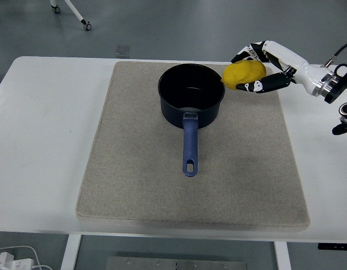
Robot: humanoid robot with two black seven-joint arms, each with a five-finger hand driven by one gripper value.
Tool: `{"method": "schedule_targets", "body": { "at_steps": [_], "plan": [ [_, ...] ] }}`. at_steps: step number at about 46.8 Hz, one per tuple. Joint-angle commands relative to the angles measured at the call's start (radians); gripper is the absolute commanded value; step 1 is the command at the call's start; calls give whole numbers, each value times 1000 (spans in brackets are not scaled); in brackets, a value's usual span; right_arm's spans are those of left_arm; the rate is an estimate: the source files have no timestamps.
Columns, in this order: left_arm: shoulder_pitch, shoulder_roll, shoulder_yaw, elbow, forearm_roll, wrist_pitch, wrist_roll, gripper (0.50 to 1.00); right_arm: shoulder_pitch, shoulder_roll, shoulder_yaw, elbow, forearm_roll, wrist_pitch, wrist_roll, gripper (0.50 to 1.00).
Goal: Put the potato in the blue pot
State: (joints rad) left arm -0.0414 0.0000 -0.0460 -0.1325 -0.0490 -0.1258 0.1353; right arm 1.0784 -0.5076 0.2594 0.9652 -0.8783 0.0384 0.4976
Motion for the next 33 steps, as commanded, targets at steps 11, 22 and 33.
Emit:
{"method": "schedule_targets", "body": {
  "at_steps": [11, 22, 33],
  "plan": [
    [-2, 0, 0, -1, 0, 0, 0, 999, 87, 130, -52, -71, 19, -2, -20, 500],
    [-2, 0, -2, -1, 0, 0, 0, 999, 91, 261, -52, -178, 19, -2, -20, 500],
    [0, 0, -5, 1, 0, 0, 0, 999, 89, 356, -54, -261, 18, 0, -19, 500]
  ]
}}
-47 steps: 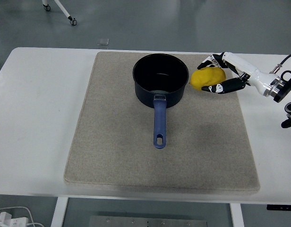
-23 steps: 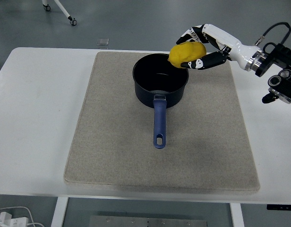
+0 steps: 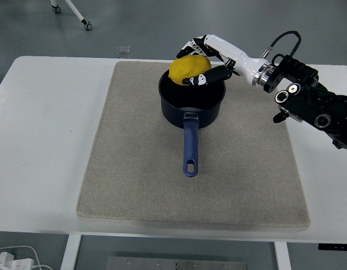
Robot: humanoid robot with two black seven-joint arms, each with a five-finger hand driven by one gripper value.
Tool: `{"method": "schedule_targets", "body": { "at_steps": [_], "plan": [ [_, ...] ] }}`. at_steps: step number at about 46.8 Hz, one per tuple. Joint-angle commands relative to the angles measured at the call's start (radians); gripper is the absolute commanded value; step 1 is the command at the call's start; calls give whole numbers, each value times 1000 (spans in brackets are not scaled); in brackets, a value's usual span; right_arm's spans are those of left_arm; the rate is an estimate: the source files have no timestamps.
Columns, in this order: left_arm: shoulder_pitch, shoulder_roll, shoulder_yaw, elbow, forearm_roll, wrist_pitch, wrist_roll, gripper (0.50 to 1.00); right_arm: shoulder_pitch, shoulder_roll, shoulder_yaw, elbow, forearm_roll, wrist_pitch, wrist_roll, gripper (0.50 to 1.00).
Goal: Put the potato in the blue pot
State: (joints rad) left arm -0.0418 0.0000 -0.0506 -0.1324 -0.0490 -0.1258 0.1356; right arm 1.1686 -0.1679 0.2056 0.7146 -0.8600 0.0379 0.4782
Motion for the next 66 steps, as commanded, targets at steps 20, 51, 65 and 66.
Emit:
{"method": "schedule_targets", "body": {
  "at_steps": [20, 51, 65, 66],
  "plan": [
    [0, 0, -2, 5, 0, 0, -1, 999, -10, 125, 0, -124, -4, 0, 5, 500],
    [2, 0, -2, 8, 0, 0, -1, 999, -47, 149, -14, -199, -1, 0, 16, 584],
    [2, 0, -2, 10, 0, 0, -1, 999, -56, 151, -3, -204, 1, -3, 14, 784],
    [2, 0, -2, 10, 0, 0, -1, 999, -58, 151, -2, -205, 1, -3, 14, 793]
  ]
}}
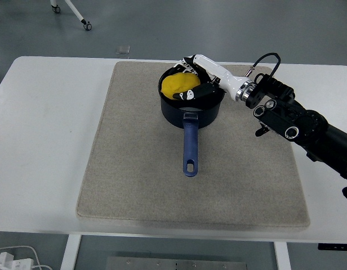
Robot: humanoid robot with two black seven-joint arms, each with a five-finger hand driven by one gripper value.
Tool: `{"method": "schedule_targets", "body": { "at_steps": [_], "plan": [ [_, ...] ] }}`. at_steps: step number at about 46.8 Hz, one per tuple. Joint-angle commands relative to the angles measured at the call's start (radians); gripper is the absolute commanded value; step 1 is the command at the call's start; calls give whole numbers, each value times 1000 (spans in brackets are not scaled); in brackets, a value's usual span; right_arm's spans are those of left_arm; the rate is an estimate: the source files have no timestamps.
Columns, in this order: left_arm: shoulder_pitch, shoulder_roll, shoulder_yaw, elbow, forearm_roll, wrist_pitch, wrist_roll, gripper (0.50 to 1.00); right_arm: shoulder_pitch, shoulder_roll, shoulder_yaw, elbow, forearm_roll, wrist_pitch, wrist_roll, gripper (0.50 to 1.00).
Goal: Put the potato in the blue pot
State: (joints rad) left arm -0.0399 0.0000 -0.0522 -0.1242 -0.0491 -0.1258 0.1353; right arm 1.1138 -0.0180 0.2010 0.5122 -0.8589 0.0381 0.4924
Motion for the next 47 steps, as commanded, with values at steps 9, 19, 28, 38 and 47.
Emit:
{"method": "schedule_targets", "body": {
  "at_steps": [9, 19, 28, 38, 47],
  "plan": [
    [0, 0, 0, 1, 0, 0, 0, 999, -6, 0, 3, -3, -2, -1, -8, 858],
    [0, 0, 2, 1, 0, 0, 0, 999, -5, -5, 3, -12, -2, -6, -12, 940],
    [0, 0, 2, 1, 0, 0, 0, 999, -5, -11, 1, -21, 66, -1, -12, 938],
    [0, 0, 3, 0, 0, 0, 1, 999, -5, -16, 1, -23, 123, -1, -14, 940],
    [0, 0, 3, -2, 0, 0, 0, 999, -5, -19, 1, -23, 164, -1, -14, 938]
  ]
}}
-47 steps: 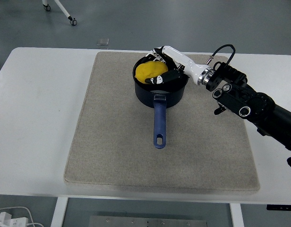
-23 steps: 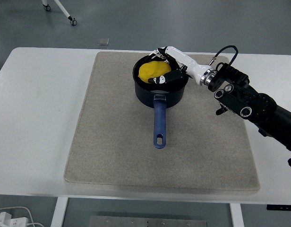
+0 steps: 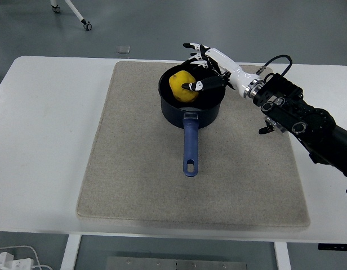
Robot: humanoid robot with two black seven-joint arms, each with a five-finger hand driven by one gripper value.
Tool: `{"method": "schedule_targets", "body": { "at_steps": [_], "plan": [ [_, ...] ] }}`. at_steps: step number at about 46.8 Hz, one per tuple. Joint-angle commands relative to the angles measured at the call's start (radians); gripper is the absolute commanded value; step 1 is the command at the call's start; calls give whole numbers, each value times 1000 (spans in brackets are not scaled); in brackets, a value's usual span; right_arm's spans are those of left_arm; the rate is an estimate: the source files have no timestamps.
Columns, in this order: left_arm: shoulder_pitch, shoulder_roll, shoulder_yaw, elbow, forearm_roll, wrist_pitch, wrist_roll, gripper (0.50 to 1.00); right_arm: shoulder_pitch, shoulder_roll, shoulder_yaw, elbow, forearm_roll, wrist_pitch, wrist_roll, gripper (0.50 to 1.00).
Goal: Put the potato in the blue pot
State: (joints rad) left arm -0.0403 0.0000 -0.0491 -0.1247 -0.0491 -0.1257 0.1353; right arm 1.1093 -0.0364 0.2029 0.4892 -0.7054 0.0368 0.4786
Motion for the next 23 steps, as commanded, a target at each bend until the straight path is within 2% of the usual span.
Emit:
{"method": "schedule_targets", "body": {
  "at_steps": [1, 13, 18, 23],
  "plan": [
    [0, 0, 0, -1, 0, 0, 0, 999, -2, 0, 0, 0, 11, 2, 0, 940],
    [0, 0, -3, 2, 0, 0, 0, 999, 1, 1, 4, 0, 17, -2, 0, 940],
    [0, 0, -3, 2, 0, 1, 0, 999, 1, -4, 16, 0, 113, 2, -3, 938],
    [0, 0, -3, 2, 0, 1, 0, 999, 3, -17, 20, 0, 254, 2, -67, 938]
  ]
}}
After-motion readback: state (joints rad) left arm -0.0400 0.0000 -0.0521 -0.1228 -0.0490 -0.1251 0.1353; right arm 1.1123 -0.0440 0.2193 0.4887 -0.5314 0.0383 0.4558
